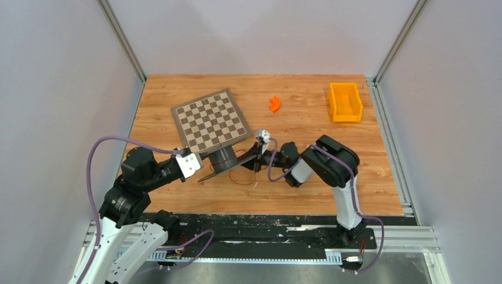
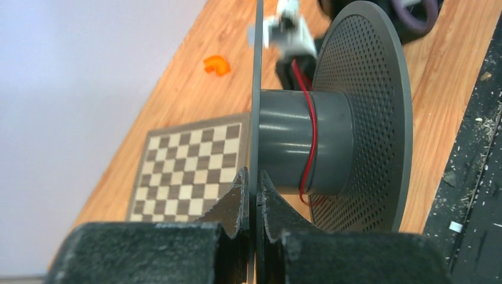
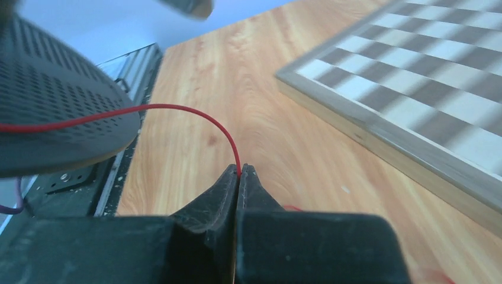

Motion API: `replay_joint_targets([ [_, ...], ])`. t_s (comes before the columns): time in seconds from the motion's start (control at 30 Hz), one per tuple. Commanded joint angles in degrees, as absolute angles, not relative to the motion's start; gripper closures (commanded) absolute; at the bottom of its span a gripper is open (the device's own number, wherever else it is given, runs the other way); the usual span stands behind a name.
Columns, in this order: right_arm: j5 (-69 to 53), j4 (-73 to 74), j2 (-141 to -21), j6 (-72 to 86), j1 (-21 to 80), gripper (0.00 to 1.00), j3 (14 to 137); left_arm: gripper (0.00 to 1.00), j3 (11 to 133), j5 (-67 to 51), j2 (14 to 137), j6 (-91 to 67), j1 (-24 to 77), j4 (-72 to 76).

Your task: Wrap the cables

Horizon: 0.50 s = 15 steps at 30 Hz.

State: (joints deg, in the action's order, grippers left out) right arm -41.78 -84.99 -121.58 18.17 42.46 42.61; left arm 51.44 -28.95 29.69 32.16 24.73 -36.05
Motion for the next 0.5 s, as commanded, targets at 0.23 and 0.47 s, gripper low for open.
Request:
replay_joint_targets([
  [0.23, -39.81, -53.53, -88.98, 5.14, 33.05, 1.00, 39.07, 1.00, 40.36, -21.68, 32.65, 12.26, 24.76, -21.06],
  [0.47, -38.14, -27.08, -81.10, -6.24, 37.42, 1.00, 49.13, 1.00, 38.70, -16.57, 37.29, 1.23, 24.78, -17.05],
])
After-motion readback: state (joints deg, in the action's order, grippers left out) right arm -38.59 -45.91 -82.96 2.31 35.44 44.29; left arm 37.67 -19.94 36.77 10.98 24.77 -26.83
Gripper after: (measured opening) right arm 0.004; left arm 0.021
